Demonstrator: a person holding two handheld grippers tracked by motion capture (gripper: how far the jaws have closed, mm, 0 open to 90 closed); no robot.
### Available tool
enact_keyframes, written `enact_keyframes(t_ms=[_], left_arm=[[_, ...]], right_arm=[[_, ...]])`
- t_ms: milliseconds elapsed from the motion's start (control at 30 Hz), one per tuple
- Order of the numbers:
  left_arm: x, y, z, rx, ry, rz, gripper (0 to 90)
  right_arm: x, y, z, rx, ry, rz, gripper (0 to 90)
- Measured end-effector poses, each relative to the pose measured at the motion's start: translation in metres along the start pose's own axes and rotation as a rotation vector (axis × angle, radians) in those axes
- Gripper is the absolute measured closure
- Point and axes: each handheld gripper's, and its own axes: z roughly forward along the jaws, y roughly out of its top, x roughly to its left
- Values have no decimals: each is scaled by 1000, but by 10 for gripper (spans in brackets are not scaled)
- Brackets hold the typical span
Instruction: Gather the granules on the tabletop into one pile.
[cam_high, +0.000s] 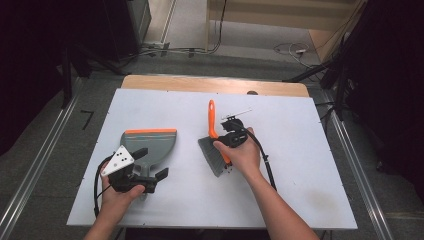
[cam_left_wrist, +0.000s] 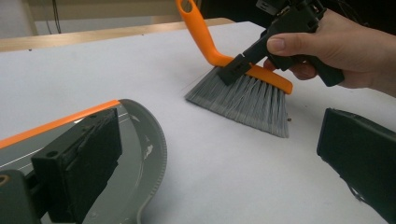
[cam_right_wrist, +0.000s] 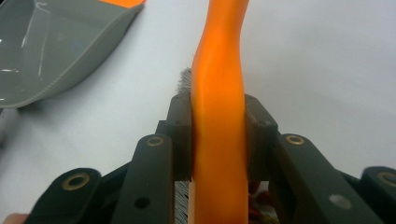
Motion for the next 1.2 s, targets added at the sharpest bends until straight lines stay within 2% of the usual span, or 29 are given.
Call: enact_keyframes(t_ms=[67, 700, 1133, 1200], left_arm=[[0, 0, 0, 2, 0, 0, 2], [-1, 0, 1, 3, -1, 6, 3], [-2, 0, 2, 7, -2, 6, 3], [-2, 0, 2, 6, -2, 6, 3]], right_arm=[[-8, -3, -5, -10, -6, 20, 677], [-44, -16, -26, -45, -41, 86, 673], [-59, -22, -37, -56, -61, 115, 673], [-59, -22, -38, -58, -52, 128, 674]])
